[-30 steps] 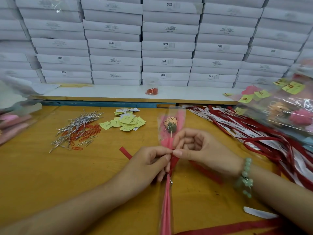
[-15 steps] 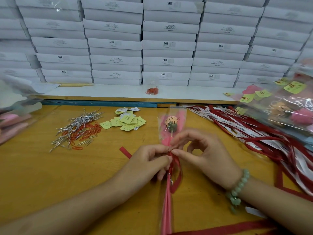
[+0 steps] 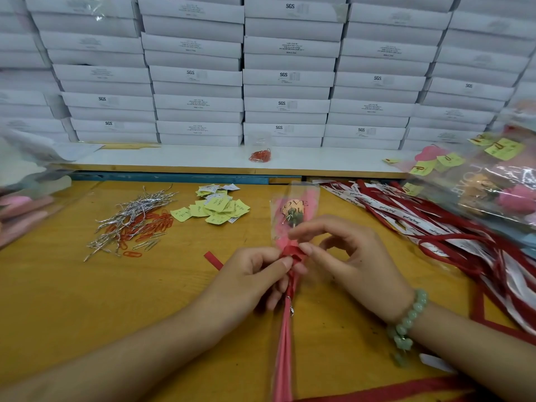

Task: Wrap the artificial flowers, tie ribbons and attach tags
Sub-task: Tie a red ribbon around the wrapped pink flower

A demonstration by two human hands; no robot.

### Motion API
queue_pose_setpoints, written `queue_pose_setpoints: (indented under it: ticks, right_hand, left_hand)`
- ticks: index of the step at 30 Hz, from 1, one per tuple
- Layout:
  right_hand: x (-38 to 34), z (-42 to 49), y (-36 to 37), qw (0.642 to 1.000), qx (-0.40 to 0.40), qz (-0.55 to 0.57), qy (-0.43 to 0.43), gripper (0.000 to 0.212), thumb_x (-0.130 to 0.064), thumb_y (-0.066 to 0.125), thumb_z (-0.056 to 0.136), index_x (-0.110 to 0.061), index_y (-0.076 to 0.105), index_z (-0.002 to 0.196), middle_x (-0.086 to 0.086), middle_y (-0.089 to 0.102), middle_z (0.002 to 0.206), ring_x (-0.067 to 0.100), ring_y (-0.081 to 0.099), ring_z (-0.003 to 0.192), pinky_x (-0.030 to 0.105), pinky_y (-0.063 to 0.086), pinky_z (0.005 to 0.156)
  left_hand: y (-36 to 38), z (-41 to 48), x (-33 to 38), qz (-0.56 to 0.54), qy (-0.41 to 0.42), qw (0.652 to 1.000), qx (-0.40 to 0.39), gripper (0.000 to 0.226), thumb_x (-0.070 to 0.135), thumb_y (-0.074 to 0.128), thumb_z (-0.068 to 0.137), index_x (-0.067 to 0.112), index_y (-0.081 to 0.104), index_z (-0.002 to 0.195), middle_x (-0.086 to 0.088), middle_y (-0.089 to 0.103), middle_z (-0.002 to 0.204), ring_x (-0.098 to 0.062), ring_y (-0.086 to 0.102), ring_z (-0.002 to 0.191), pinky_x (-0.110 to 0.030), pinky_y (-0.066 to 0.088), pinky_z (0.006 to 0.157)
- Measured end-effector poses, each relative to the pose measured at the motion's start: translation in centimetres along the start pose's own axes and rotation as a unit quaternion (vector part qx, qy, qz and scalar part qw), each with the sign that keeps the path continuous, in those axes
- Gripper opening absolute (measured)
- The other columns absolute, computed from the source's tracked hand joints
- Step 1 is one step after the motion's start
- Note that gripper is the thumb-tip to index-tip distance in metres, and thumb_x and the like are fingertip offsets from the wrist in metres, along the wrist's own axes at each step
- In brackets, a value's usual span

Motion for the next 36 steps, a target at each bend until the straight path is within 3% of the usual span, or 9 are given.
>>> queue_pose_setpoints:
  ticks: [6, 10, 13, 19, 22, 25, 30, 34, 36]
  right_hand:
    - [0.3, 0.0, 0.2, 1.000, -0.011, 0.000, 0.015, 0.010, -0.018, 0.071, 0.085, -0.021, 0.075, 0.093, -0.014, 0.070, 0.086, 0.012, 0.065, 0.077, 0.024, 0.050, 0.062]
    - [0.2, -0.1, 0.2, 1.000, -0.016, 0.016, 0.015, 0.012, -0.017, 0.076, 0.080, -0.019, 0.074, 0.091, -0.010, 0.067, 0.081, 0.011, 0.064, 0.073, 0.018, 0.048, 0.061]
    - [0.1, -0.1, 0.5, 0.999, -0.036, 0.015, 0.022, 0.018, -0.011, 0.077, 0.079, -0.020, 0.072, 0.093, -0.009, 0.065, 0.081, 0.012, 0.063, 0.071, 0.023, 0.049, 0.058]
    - [-0.4, -0.2, 0.3, 0.999, -0.035, 0.013, 0.003, 0.019, -0.014, 0.055, 0.095, -0.018, 0.071, 0.105, -0.014, 0.064, 0.080, 0.012, 0.062, 0.071, 0.022, 0.047, 0.063]
    - [-0.8, -0.2, 0.5, 0.999, -0.049, -0.003, -0.010, 0.014, -0.021, 0.065, 0.090, -0.017, 0.074, 0.100, -0.010, 0.068, 0.085, 0.012, 0.063, 0.077, 0.026, 0.050, 0.063]
    - [-0.7, -0.1, 0.8, 0.998, -0.060, 0.010, -0.009, 0.012, -0.014, 0.074, 0.083, -0.013, 0.073, 0.095, -0.007, 0.068, 0.081, 0.010, 0.063, 0.072, 0.024, 0.050, 0.058]
    - [-0.5, -0.2, 0.8, 0.998, -0.065, 0.008, -0.003, 0.010, -0.012, 0.075, 0.082, -0.015, 0.072, 0.090, -0.009, 0.066, 0.080, 0.010, 0.063, 0.072, 0.026, 0.050, 0.056]
    - [-0.4, -0.2, 0.9, 0.998, -0.058, -0.006, -0.010, 0.011, -0.009, 0.075, 0.081, -0.016, 0.070, 0.087, -0.011, 0.062, 0.080, 0.010, 0.060, 0.070, 0.027, 0.047, 0.054]
    - [-0.5, -0.2, 0.8, 0.998, -0.057, -0.015, -0.021, 0.010, -0.009, 0.074, 0.081, -0.016, 0.069, 0.086, -0.010, 0.060, 0.081, 0.010, 0.058, 0.070, 0.023, 0.045, 0.054]
  left_hand:
    - [0.1, -0.2, 0.5, -0.001, -0.003, 1.000, 0.011, 0.032, 0.014, 0.045, 0.101, 0.002, 0.069, 0.082, 0.002, 0.053, 0.055, -0.007, 0.043, 0.043, -0.018, 0.038, 0.052]
    - [0.1, -0.2, 0.5, 0.018, -0.014, 0.999, 0.023, 0.038, 0.020, 0.044, 0.101, 0.006, 0.058, 0.069, 0.002, 0.048, 0.045, -0.009, 0.043, 0.044, -0.021, 0.037, 0.053]
    - [0.1, -0.2, 0.4, 0.023, -0.019, 0.999, 0.025, 0.039, 0.022, 0.044, 0.101, 0.008, 0.058, 0.067, 0.001, 0.049, 0.044, -0.009, 0.043, 0.044, -0.020, 0.038, 0.054]
    - [0.2, -0.1, 0.3, 0.033, -0.020, 0.999, 0.018, 0.037, 0.016, 0.044, 0.100, 0.008, 0.057, 0.067, -0.002, 0.048, 0.046, -0.010, 0.043, 0.045, -0.024, 0.035, 0.055]
    - [0.2, -0.1, 0.2, 0.038, -0.019, 0.999, 0.015, 0.037, 0.016, 0.045, 0.101, 0.006, 0.057, 0.067, -0.002, 0.049, 0.047, -0.010, 0.043, 0.045, -0.024, 0.035, 0.054]
    - [0.2, 0.0, 0.1, 0.041, -0.020, 0.999, 0.010, 0.035, 0.013, 0.046, 0.101, -0.003, 0.057, 0.072, -0.004, 0.049, 0.049, -0.010, 0.043, 0.045, -0.023, 0.036, 0.052]
    - [0.2, -0.2, 0.4, 0.038, -0.017, 0.999, -0.002, 0.033, 0.013, 0.042, 0.100, -0.007, 0.055, 0.076, -0.002, 0.049, 0.049, -0.016, 0.047, 0.053, -0.029, 0.039, 0.062]
    - [0.4, -0.3, 0.6, 0.025, 0.000, 1.000, -0.016, 0.037, 0.025, 0.046, 0.087, -0.010, 0.054, 0.074, -0.002, 0.049, 0.048, -0.010, 0.049, 0.054, -0.021, 0.041, 0.064]
    - [0.5, -0.3, 0.5, 0.030, 0.005, 0.999, -0.016, 0.035, 0.033, 0.053, 0.089, 0.004, 0.059, 0.070, 0.001, 0.050, 0.048, -0.010, 0.049, 0.052, -0.021, 0.042, 0.063]
Point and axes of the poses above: each hand's wrist, its own z-axis towards the middle knuckle, its own y-axis out of the palm, x = y × z, the point moved 5 cm from there along z, towards the middle knuckle
